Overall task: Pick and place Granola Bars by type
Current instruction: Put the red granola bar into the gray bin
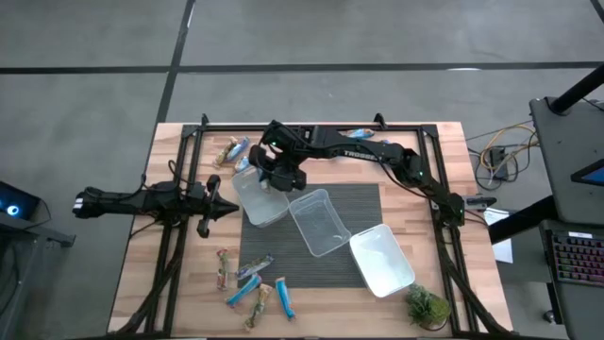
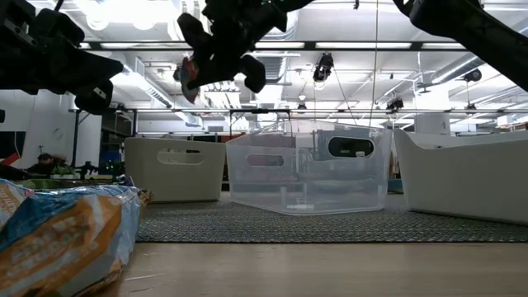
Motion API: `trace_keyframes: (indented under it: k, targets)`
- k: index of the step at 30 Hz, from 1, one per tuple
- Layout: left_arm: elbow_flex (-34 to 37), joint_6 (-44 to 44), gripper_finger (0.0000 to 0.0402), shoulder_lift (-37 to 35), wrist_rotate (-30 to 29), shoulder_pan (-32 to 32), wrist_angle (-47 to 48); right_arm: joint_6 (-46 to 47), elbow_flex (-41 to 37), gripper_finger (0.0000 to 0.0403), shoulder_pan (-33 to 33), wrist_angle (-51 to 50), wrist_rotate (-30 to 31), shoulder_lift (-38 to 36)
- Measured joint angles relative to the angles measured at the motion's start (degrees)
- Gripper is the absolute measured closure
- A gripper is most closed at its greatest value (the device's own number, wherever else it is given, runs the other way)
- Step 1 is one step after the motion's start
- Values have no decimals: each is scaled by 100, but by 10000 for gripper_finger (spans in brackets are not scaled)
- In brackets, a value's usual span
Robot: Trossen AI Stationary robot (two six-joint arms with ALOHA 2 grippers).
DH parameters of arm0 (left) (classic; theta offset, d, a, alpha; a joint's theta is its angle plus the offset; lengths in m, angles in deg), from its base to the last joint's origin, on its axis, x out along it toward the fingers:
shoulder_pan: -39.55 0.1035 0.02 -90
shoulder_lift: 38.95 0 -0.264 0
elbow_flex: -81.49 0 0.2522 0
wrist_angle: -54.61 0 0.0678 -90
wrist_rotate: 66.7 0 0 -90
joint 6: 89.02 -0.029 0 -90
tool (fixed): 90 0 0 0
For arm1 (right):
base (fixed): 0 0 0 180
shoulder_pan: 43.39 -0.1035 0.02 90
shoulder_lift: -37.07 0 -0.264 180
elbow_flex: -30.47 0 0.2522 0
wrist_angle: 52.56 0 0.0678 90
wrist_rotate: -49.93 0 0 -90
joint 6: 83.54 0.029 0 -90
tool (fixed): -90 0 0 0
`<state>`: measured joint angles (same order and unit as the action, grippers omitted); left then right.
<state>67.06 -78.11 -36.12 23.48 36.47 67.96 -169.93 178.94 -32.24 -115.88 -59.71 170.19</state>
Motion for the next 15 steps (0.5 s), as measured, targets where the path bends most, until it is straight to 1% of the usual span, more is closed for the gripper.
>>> trace_keyframes:
  k: [7,12,15]
  targets:
    - [0,0,401,0,-2,0,0,-593,-165,342,70,186,13,3]
    - [0,0,401,0,-2,1,0,-665,-498,342,92,224,17,4]
    - [0,0,401,0,-2,0,-1,-680,-758,342,102,464,17,7]
